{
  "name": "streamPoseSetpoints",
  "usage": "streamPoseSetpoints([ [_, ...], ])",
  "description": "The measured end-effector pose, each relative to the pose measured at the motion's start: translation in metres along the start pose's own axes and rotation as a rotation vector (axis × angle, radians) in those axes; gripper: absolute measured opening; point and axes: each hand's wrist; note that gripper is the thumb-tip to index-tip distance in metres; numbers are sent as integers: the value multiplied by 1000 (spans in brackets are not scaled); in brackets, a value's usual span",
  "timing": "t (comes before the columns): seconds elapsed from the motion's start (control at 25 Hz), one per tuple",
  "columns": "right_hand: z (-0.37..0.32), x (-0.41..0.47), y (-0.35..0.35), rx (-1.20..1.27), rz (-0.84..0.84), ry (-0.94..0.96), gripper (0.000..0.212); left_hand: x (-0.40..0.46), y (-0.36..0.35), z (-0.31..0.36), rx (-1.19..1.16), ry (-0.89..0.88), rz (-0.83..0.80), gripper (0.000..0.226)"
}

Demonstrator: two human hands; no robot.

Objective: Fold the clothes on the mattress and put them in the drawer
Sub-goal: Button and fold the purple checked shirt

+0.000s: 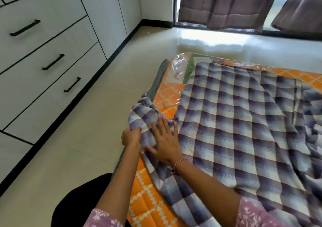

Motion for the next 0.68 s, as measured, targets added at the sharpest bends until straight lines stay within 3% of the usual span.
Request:
streamPoseSetpoints([
  [0.08,-22,8,-4,-19,-39,-16,78,4,7,4,-465,-18,-52,12],
  [0.12,-29,12,-3,-21,-60,-27,70,6,14,0,-711,36,-186,8],
  [0.2,-34,15,1,13,-62,-11,55,14,26,-13,-1131,134,-423,18],
  [0.24,-33,13,4,55,-47,29,51,17,31,-15,-1159,150,-500,31],
  [0.32,-26,7,12,149,-53,164,48,26,37,-8,-1061,143,-586,49],
  [0.4,-17,5,23,291,-124,250,44,32,36,10,-925,77,-517,45],
  [0.52,-10,12,48,846,-113,56,33,30,29,41,-860,-153,-418,25],
  [0.6,-1,25,73,1314,11,-94,34,9,16,55,-452,-426,-356,14],
  [0.68,22,31,101,1644,194,-94,37,-28,-7,61,153,-898,-348,11],
])
Point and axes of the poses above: each hand's wrist, its own x-axis towards the middle knuckle, its own y-axis out of the back of the hand, z = x × y, and after that the axes turned 7 degrees about -z, right-handed
